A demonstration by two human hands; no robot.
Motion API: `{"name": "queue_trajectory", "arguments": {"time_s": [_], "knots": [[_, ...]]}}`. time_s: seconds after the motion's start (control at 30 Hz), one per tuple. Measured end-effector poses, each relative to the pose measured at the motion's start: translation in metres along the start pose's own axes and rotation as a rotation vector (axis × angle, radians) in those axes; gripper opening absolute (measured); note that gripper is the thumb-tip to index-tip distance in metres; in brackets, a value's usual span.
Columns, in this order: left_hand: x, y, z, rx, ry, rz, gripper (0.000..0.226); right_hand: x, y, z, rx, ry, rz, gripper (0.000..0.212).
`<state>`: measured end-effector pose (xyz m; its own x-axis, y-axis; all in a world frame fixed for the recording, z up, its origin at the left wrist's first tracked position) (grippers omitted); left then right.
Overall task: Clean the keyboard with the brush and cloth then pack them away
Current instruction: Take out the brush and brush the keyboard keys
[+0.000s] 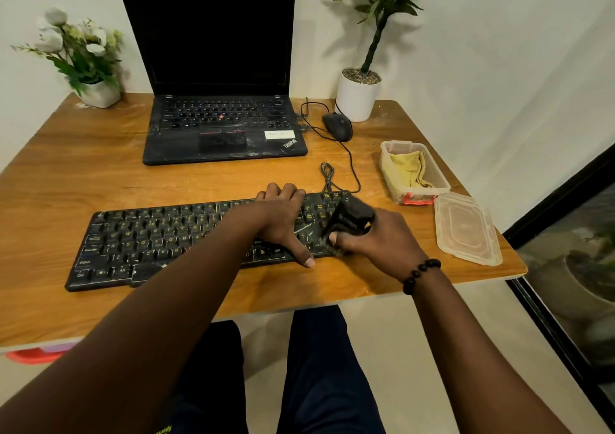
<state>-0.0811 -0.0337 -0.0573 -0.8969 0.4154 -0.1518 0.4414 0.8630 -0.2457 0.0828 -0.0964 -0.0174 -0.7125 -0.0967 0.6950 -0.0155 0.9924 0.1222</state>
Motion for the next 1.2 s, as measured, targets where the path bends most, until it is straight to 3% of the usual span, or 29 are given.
{"name": "queue_trajectory", "arguments": {"time_s": [0.07, 0.2, 0.3, 0.4, 0.47, 0.67, 0.8, 0.9, 1.03, 1.1, 1.17, 1.2], "knots": [[0.000, 0.000, 0.000, -0.001, 0.002, -0.001, 0.144, 0.001, 0.004, -0.007, -0.134, 0.004, 0.015, 0.041], [0.000, -0.001, 0.000, 0.003, -0.007, -0.009, 0.144, 0.010, 0.009, 0.003, 0.141, -0.114, -0.033, 0.045], [-0.001, -0.001, 0.000, 0.005, -0.005, -0.003, 0.143, 0.013, 0.019, -0.006, -0.040, -0.135, -0.046, 0.041], [-0.001, -0.001, 0.000, 0.008, -0.006, -0.006, 0.143, 0.011, 0.021, 0.007, 0.198, -0.204, -0.027, 0.043], [-0.001, -0.001, 0.000, 0.008, -0.012, -0.009, 0.144, 0.012, 0.023, 0.006, 0.252, -0.220, -0.044, 0.045], [0.001, -0.001, 0.001, 0.007, -0.028, -0.011, 0.144, 0.019, 0.031, 0.006, -0.069, -0.323, -0.061, 0.047], [0.001, -0.002, 0.000, 0.009, -0.041, -0.017, 0.144, 0.021, 0.035, 0.012, 0.051, -0.286, -0.065, 0.047], [0.001, -0.001, 0.000, 0.015, -0.038, -0.012, 0.144, 0.024, 0.040, 0.007, -0.084, -0.365, -0.085, 0.050], [0.002, -0.001, 0.001, 0.007, -0.040, -0.012, 0.145, 0.019, 0.046, 0.011, -0.045, -0.360, -0.079, 0.050], [0.002, -0.001, 0.001, 0.006, -0.038, -0.006, 0.146, 0.018, 0.052, -0.001, -0.174, -0.411, -0.069, 0.046], [0.001, 0.000, 0.001, 0.009, -0.036, 0.000, 0.146, 0.013, 0.055, -0.016, -0.274, -0.210, 0.012, 0.043], [0.001, 0.000, 0.000, 0.014, -0.041, 0.006, 0.146, 0.009, 0.055, -0.020, -0.243, -0.085, 0.057, 0.042]]}}
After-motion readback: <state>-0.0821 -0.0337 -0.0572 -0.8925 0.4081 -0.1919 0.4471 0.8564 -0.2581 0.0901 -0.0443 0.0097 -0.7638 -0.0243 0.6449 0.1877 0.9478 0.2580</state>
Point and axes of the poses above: each hand's wrist, its own y-axis towards the middle knuckle, its own z-axis out of the palm, x = y × z, the point moved 7 cm from there along y, towards the middle knuckle, and after that the axes turned 9 degrees about -x, right-handed, at the moved point
